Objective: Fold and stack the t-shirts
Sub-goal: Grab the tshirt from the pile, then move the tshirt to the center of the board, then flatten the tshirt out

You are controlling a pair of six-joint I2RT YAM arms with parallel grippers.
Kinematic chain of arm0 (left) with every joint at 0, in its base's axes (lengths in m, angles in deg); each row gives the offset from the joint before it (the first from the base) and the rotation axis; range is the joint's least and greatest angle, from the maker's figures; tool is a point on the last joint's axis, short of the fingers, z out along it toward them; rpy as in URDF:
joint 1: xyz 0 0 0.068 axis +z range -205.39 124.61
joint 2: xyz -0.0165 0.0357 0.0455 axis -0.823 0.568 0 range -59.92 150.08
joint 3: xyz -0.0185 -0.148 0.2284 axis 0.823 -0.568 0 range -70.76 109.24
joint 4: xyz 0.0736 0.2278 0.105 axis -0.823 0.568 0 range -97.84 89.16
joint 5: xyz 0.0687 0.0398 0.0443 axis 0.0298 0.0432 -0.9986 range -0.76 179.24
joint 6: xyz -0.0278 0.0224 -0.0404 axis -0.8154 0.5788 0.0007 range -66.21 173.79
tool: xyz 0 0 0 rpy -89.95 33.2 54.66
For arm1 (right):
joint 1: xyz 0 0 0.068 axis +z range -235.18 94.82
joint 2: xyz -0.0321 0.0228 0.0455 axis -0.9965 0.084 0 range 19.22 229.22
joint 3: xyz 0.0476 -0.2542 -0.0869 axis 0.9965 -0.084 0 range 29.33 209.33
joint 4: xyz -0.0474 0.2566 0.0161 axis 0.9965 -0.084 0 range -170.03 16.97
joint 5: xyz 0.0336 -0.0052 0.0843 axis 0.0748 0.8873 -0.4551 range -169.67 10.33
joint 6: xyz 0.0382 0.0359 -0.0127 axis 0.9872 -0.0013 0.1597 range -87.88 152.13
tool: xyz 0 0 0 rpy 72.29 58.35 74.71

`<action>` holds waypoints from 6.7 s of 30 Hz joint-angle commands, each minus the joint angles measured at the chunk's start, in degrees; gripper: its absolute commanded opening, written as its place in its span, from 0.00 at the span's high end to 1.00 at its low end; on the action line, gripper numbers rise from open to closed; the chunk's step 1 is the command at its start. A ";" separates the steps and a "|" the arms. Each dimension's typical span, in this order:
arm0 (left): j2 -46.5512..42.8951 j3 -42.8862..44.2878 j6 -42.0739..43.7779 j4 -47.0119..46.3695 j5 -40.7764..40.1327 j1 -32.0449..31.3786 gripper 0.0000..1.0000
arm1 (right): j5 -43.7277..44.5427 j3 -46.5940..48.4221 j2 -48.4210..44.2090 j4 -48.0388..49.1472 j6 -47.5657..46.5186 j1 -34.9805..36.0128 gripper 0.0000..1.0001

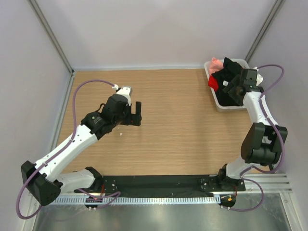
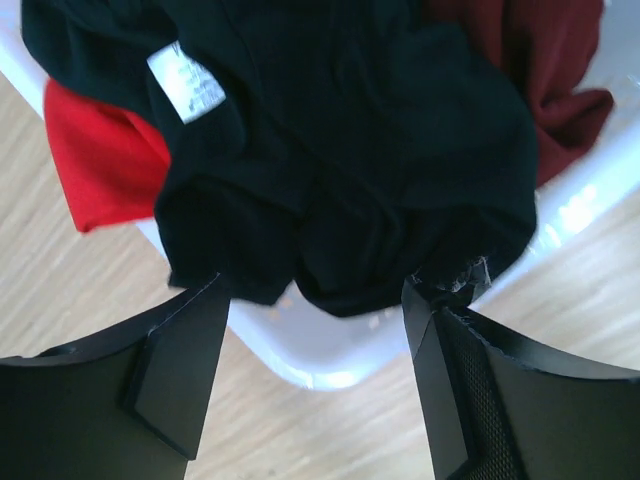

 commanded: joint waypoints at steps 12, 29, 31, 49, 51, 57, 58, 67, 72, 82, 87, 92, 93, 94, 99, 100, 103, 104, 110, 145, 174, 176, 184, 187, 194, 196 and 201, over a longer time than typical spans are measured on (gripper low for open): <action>-0.48 0.25 1.46 -0.91 0.76 0.27 0.01 | 1.65 4.50 9.06 17.47 -3.73 -1.28 0.29; -3.38 0.34 -0.38 -2.05 3.74 0.36 0.02 | -3.42 18.28 -6.37 6.94 -8.57 -1.19 0.99; -4.52 0.87 -0.73 -2.49 4.97 0.36 0.02 | -9.12 24.16 -8.75 2.28 -6.82 -1.19 0.99; -9.71 5.54 -6.18 7.17 7.88 10.03 0.01 | -39.85 -11.63 -32.05 -0.73 9.71 14.51 0.99; -10.14 3.60 -7.06 6.82 10.33 10.02 0.01 | -38.08 -17.35 -32.58 -0.20 9.10 21.64 0.98; -6.83 -4.93 -9.17 -2.49 27.35 10.11 0.06 | -27.19 -21.78 -32.85 -4.85 4.18 23.86 0.99; -5.68 -5.37 -9.61 -4.58 28.78 10.03 0.09 | -26.22 -20.21 -33.02 -5.38 3.65 23.86 0.99; 9.69 -7.47 -14.97 -11.71 22.91 3.26 0.17 | -12.59 -19.57 -34.24 -10.21 -0.04 23.77 0.99; 15.68 -8.71 -16.56 -18.75 21.94 -1.31 0.18 | -12.84 -17.12 -36.27 -11.10 -1.10 23.86 0.99; 1.03 -10.65 -20.25 -9.45 3.14 -0.79 0.14 | -25.19 -8.07 -32.77 1.30 9.79 35.88 0.99; -9.07 -6.70 -19.90 5.98 -3.27 6.05 0.11 | -12.87 -1.66 -24.35 3.93 12.87 54.39 0.99; -15.77 -4.76 -13.14 11.39 1.97 24.94 0.06 | -10.83 0.54 -14.58 10.79 16.74 63.22 0.99; -16.29 -4.15 -12.78 11.39 3.29 26.88 0.06 | -8.91 1.07 -13.18 10.18 16.66 64.28 0.99; -16.39 -3.97 -12.52 11.39 6.27 29.68 0.06 | -8.28 1.25 -10.90 8.78 16.48 64.72 0.99; -13.84 -6.33 -11.11 9.20 17.26 30.77 0.09 | 2.43 -2.87 -11.05 2.98 11.75 62.45 0.87; -13.49 -8.69 -10.93 8.06 19.80 30.77 0.11 | 2.36 -3.48 -11.49 0.97 11.21 60.36 0.87; -12.17 -12.31 -11.63 3.23 28.43 30.77 0.14 | -2.80 -7.00 -12.19 1.47 9.10 50.25 0.86; -11.04 -13.97 -12.07 1.56 29.49 30.77 0.15 | -3.61 -8.14 -12.28 1.74 8.49 48.23 0.86; -8.13 -16.71 -13.66 -4.86 36.35 28.75 0.17 | -6.43 -3.77 -7.46 0.60 2.51 40.92 0.64; 19.29 -11.09 -9.52 -12.52 -15.40 -30.23 0.24 | -7.57 -15.80 -18.35 -2.66 3.65 37.22 0.57; 4.25 -8.01 -13.74 1.19 8.31 27.12 1.00 | -7.93 -17.13 -11.16 3.32 1.89 36.78 0.52; 6.28 -8.45 -13.13 1.11 14.62 31.71 1.00 | -7.66 -14.75 -9.30 2.97 0.84 36.60 0.52; 8.93 -3.01 -11.73 -1.78 17.63 39.03 0.35 | -9.16 -5.61 2.20 4.30 -2.15 36.17 0.46; 8.75 -0.46 -8.22 -5.39 17.46 33.07 0.27 | -9.24 -0.52 5.20 1.66 -1.90 35.38 0.48; 24.70 12.02 0.66 -6.54 24.31 18.75 0.23 | -9.50 2.83 10.39 1.47 -4.08 33.54 0.43; 28.68 16.76 2.07 -5.49 25.63 17.50 0.23 | -9.08 3.54 11.09 1.21 -5.22 31.16 0.42; 40.54 26.51 6.64 -3.46 25.20 14.07 0.24 | -7.49 10.82 17.31 -4.04 -5.68 26.15 0.46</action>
